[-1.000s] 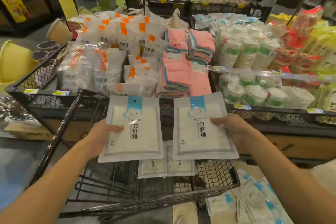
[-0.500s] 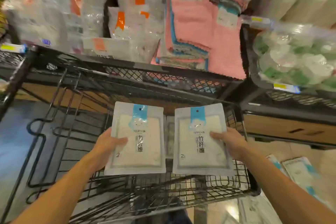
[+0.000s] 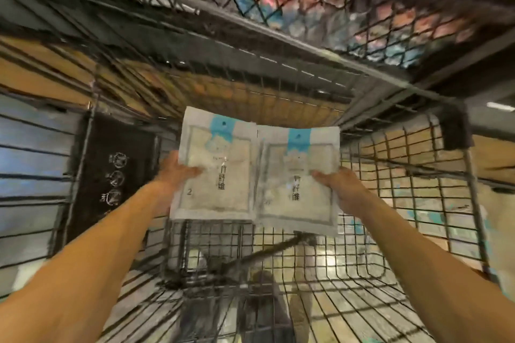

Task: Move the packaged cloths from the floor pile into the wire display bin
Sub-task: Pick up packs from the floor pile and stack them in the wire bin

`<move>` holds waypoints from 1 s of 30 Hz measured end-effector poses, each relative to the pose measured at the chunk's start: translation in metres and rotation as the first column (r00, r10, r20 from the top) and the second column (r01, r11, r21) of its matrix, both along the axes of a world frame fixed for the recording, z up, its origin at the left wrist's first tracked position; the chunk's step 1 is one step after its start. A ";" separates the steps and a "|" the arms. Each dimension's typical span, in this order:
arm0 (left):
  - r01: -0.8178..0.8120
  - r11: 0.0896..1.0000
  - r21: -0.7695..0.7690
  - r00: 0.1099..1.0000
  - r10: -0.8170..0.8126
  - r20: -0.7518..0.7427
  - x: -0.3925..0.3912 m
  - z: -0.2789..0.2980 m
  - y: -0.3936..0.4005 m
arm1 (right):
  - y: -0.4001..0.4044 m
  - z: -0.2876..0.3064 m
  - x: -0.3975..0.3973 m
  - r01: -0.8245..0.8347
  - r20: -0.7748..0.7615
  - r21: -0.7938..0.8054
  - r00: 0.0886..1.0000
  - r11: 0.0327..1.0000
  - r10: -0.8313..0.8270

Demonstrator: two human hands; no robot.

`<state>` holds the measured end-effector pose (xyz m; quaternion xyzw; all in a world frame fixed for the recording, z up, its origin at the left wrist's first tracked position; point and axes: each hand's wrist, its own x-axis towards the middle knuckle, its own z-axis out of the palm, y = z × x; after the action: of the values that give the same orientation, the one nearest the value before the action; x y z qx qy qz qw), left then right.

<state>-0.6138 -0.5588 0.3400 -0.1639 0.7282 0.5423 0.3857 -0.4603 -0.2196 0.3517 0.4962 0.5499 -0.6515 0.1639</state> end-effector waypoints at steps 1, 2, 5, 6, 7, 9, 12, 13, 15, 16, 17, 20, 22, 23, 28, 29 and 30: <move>-0.032 0.999 -0.040 0.999 0.031 -0.008 0.001 -0.015 0.004 | -0.003 -0.008 -0.003 0.006 0.009 0.040 1.000 0.999 -0.006; -0.076 0.994 -0.078 0.997 0.074 -0.020 0.004 -0.028 0.007 | -0.008 -0.012 -0.006 0.009 0.023 0.094 1.000 0.996 -0.012; -0.082 0.933 -0.350 0.989 0.033 -0.145 0.014 -0.041 0.014 | -0.016 -0.027 -0.014 -0.023 0.101 0.303 0.995 0.953 -0.008; -0.057 0.894 -0.445 0.981 -0.032 -0.190 0.018 -0.040 0.016 | -0.019 -0.031 -0.015 -0.059 0.144 0.380 0.990 0.923 0.004; -0.047 0.859 -0.509 0.970 -0.082 -0.228 0.020 -0.041 0.017 | -0.020 -0.034 -0.015 -0.099 0.189 0.446 0.982 0.890 0.014; -0.058 0.837 -0.545 0.941 -0.137 -0.311 0.026 -0.040 0.021 | -0.024 -0.035 -0.016 -0.184 0.254 0.535 0.966 0.825 0.050; 0.009 0.740 -0.672 0.860 -0.349 -0.373 0.034 -0.041 0.027 | -0.027 -0.035 -0.016 -0.283 0.335 0.614 0.939 0.737 0.082; 0.025 0.678 -0.735 0.808 -0.447 -0.384 0.036 -0.040 0.029 | -0.028 -0.035 -0.016 -0.301 0.355 0.637 0.932 0.710 0.077; 0.052 0.580 -0.813 0.713 -0.591 -0.376 0.035 -0.038 0.029 | -0.031 -0.030 -0.017 -0.377 0.400 0.692 0.910 0.616 0.107; 0.074 0.549 -0.833 0.690 -0.631 -0.355 0.033 -0.037 0.029 | -0.033 -0.026 -0.019 -0.432 0.432 0.712 0.891 0.554 0.138; 0.108 0.521 -0.847 0.673 -0.665 -0.323 0.030 -0.034 0.028 | -0.034 -0.021 -0.022 -0.492 0.471 0.720 0.864 0.489 0.176; 0.220 0.459 -0.861 0.633 -0.739 -0.232 0.026 -0.021 0.029 | -0.037 -0.004 -0.027 -0.635 0.565 0.695 0.772 0.338 0.290; 0.256 0.437 -0.862 0.620 -0.759 -0.201 0.024 -0.005 0.031 | -0.036 0.011 -0.028 -0.668 0.571 0.682 0.740 0.296 0.355; 0.266 0.424 -0.865 0.604 -0.773 -0.193 0.023 0.004 0.033 | -0.034 0.021 -0.028 -0.677 0.565 0.683 0.727 0.273 0.389; 0.305 0.345 -0.887 0.524 -0.839 -0.146 0.008 0.074 0.043 | -0.023 0.091 -0.034 -0.748 0.614 0.660 0.587 0.064 0.527; 0.292 0.348 -0.891 0.511 -0.844 -0.163 0.005 0.093 0.045 | -0.021 0.108 -0.036 -0.748 0.615 0.662 0.574 0.040 0.541; 0.277 0.345 -0.897 0.493 -0.852 -0.176 0.001 0.111 0.047 | -0.019 0.126 -0.038 -0.737 0.602 0.676 0.575 0.030 0.553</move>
<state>-0.6131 -0.5116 0.4507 0.1667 0.9695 0.0020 0.1795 -0.4987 -0.2384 0.4779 0.2478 0.9470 -0.0561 0.1967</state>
